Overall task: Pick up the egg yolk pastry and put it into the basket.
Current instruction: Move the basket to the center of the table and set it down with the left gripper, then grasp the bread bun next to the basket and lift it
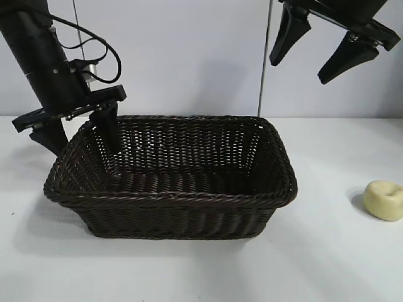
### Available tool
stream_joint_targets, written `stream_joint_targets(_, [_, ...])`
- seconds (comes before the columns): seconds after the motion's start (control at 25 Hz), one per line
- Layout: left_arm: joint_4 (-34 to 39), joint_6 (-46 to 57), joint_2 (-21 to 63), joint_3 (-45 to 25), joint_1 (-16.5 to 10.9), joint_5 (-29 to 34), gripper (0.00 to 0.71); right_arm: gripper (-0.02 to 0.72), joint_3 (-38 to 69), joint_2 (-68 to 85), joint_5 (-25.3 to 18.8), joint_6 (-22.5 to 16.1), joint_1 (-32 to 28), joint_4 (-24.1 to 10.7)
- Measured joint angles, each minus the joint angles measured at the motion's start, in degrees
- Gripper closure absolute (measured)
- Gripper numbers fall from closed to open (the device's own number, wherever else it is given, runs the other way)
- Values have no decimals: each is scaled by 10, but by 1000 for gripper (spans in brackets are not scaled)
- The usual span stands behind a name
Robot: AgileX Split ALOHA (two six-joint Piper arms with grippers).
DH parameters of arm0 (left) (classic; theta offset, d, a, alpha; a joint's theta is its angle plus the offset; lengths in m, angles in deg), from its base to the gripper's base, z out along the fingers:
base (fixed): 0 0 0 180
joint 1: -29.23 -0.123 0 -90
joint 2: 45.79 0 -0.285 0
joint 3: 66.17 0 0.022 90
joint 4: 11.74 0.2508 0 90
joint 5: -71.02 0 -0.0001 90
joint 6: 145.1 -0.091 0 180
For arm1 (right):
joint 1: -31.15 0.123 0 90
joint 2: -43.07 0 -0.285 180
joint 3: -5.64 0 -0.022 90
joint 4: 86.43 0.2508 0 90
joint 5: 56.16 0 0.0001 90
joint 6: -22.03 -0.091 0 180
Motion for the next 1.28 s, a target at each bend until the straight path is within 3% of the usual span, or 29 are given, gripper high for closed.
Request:
stream_joint_targets(0.72, [-19,3,192,0,0,30,171,123,0,0,-2,0,0,0])
stream_joint_targets(1.08, [-36,4,207,-3,35,32,171,123,0,0,-7,0,0,0])
stream_joint_targets(1.28, [-38,4,207,-3,41,28,171,123,0,0,-7,0,0,0])
